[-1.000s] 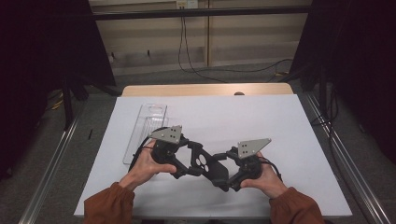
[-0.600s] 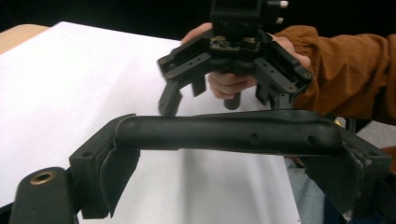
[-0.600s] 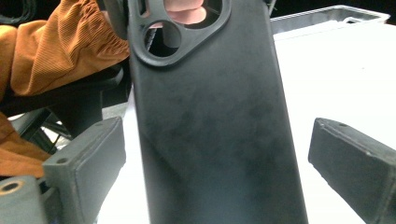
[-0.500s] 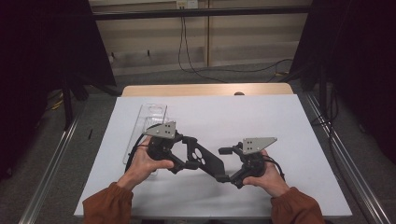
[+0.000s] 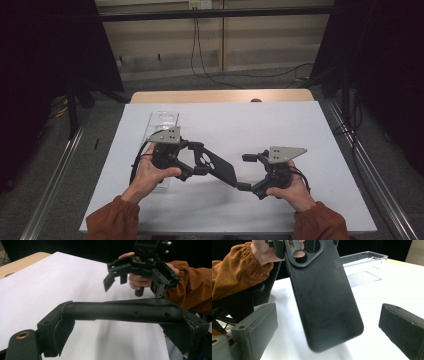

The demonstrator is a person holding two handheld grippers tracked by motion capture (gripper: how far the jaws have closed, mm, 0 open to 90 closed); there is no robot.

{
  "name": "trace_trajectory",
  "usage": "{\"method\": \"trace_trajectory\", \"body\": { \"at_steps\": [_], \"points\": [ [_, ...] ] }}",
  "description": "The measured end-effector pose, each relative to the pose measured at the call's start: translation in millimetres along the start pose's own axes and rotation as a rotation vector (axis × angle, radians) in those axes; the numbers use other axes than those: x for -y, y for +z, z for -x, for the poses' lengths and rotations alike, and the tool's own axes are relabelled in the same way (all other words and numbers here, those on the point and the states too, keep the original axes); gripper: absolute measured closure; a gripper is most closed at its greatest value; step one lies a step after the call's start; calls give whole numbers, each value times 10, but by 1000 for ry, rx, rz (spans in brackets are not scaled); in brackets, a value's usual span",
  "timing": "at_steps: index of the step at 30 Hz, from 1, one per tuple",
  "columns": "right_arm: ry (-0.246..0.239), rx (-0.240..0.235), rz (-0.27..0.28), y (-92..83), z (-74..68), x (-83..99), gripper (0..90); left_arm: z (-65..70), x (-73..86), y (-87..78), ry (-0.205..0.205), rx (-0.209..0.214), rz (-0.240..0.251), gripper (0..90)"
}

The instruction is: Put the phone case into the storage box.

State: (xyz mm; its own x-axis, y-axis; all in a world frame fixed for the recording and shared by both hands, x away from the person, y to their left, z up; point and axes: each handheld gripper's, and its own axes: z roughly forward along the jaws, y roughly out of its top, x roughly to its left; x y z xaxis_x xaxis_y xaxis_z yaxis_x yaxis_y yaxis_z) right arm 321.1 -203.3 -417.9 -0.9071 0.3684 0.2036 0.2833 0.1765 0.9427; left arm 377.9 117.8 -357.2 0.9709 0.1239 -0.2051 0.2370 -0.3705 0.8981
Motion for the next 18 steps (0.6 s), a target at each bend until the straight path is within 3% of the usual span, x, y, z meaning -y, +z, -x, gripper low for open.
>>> {"method": "trace_trajectory", "body": {
  "at_steps": [3,7,11,14,15,18],
  "points": [
    [1,30,2,-24,0,13,13,-6,8,-19,-9,-20,-2,143],
    [1,106,14,-80,-27,18,21,-23,16,-61,-15,-49,-3,143],
    [10,120,16,-109,-29,37,17,-34,24,-112,-31,-71,7,143],
    [15,160,28,-161,-35,59,18,-35,28,-153,-30,-89,10,144],
    [15,196,42,-202,-41,64,31,-36,31,-178,-33,-102,11,143],
    [15,227,58,-249,-43,73,58,-40,33,-203,-40,-113,10,143]
  ]
}}
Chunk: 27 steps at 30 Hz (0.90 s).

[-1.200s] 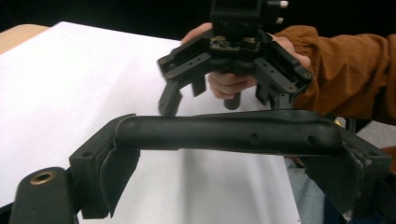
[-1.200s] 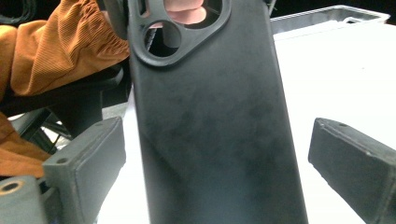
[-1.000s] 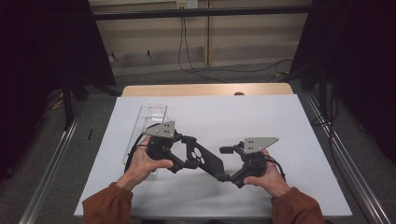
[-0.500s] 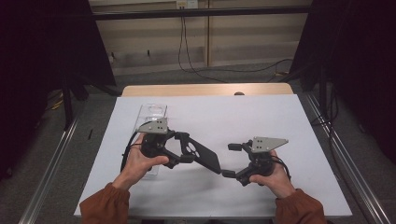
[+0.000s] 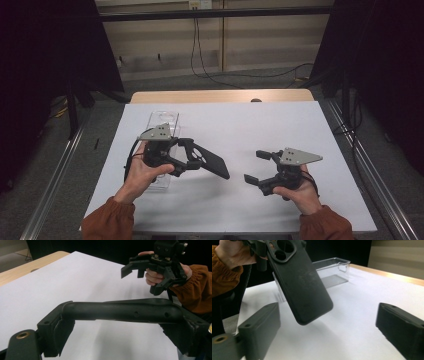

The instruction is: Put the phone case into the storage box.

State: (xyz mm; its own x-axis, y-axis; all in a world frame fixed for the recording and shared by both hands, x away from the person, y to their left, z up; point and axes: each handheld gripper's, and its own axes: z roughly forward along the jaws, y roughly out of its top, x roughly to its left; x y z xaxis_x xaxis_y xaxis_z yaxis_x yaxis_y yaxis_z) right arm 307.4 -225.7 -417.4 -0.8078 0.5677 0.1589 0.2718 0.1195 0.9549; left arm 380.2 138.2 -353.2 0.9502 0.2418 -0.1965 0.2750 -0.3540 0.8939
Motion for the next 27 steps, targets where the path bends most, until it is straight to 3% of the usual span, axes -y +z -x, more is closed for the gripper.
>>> {"method": "trace_trajectory", "body": {
  "at_steps": [1,12,18,27],
  "points": [
    [1,26,-6,-30,10,7,37,-5,1,-10,-4,-6,4,143],
    [24,81,9,-160,24,66,0,-42,4,-119,-30,-66,14,144],
    [11,107,6,-219,1,101,0,-46,10,-131,-38,-88,11,144],
    [11,207,22,-361,3,178,0,-66,12,-185,-54,-131,16,144]
  ]
}}
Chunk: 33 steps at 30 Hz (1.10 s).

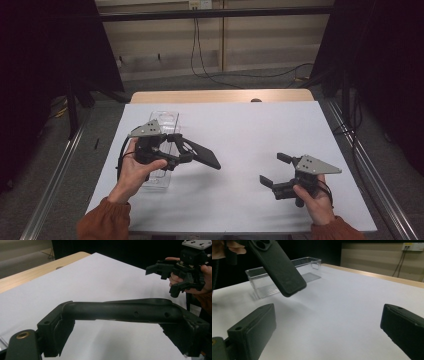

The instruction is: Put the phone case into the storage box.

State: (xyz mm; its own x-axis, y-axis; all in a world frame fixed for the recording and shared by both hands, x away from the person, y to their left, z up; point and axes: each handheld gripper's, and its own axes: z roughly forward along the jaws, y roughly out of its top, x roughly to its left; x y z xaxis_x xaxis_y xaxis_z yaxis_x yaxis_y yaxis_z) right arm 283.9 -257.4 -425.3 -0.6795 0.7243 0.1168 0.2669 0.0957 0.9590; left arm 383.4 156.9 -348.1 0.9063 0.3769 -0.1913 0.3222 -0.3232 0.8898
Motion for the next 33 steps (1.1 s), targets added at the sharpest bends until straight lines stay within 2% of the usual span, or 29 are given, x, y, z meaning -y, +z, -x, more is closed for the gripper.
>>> {"method": "trace_trajectory", "body": {
  "at_steps": [14,16,18,24,25,26,27,33],
  "points": [
    [9,74,22,-222,17,101,0,-38,-21,-122,-18,-58,23,144],
    [9,107,25,-274,22,129,0,-48,-27,-140,-21,-68,28,144],
    [8,118,26,-288,22,131,0,-58,-33,-164,-26,-81,29,144],
    [1,216,58,-398,-11,146,0,-88,-34,-228,-44,-107,34,144],
    [1,216,58,-398,-11,146,0,-92,-36,-236,-43,-109,31,144],
    [5,241,57,-418,-6,163,0,-99,-39,-247,-44,-113,32,144],
    [5,241,57,-418,-6,163,0,-104,-41,-257,-44,-117,30,144],
    [2,320,70,-467,29,183,0,-142,-61,-329,-58,-150,46,144]
  ]
}}
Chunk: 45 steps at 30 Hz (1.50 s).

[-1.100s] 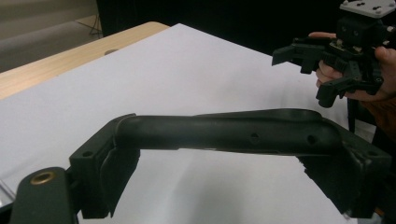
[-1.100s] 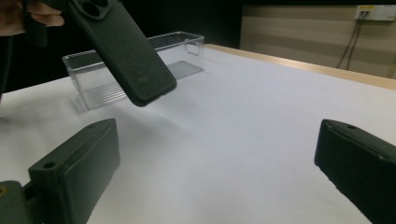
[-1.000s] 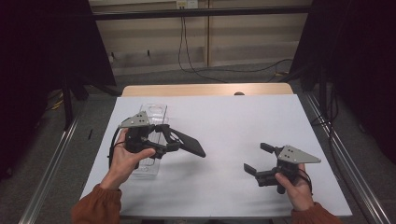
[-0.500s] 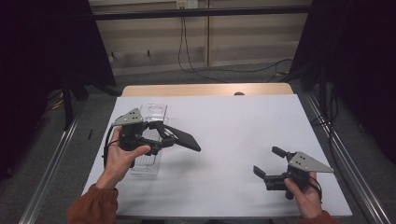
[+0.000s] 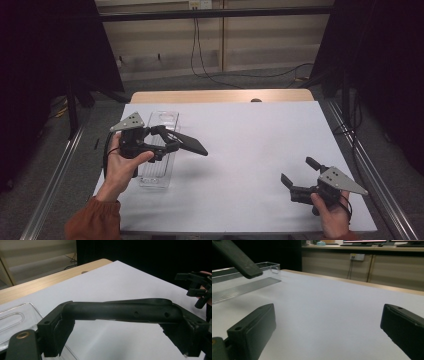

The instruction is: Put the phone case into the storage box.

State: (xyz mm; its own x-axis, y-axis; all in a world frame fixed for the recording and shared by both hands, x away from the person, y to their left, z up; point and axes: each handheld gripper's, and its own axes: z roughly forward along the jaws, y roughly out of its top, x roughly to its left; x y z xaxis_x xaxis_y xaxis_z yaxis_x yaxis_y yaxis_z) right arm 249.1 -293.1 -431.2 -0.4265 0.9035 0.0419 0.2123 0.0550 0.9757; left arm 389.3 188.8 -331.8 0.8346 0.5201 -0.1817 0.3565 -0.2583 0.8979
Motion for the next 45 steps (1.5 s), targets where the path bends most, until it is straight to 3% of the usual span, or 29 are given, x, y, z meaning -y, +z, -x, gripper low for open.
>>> {"method": "trace_trajectory", "body": {
  "at_steps": [4,7,14,31,45],
  "points": [
    [5,16,1,-11,19,6,0,-32,-26,-49,-10,-24,11,144],
    [17,-5,-1,0,21,21,0,-62,-57,-101,-17,-48,24,144],
    [9,-4,3,2,16,21,0,-124,-119,-168,-25,-87,30,144],
    [-2,-14,2,14,12,18,0,-307,-226,-300,-60,-188,25,144],
    [-9,-9,4,17,11,16,0,-417,-310,-347,-65,-252,19,144]
  ]
}}
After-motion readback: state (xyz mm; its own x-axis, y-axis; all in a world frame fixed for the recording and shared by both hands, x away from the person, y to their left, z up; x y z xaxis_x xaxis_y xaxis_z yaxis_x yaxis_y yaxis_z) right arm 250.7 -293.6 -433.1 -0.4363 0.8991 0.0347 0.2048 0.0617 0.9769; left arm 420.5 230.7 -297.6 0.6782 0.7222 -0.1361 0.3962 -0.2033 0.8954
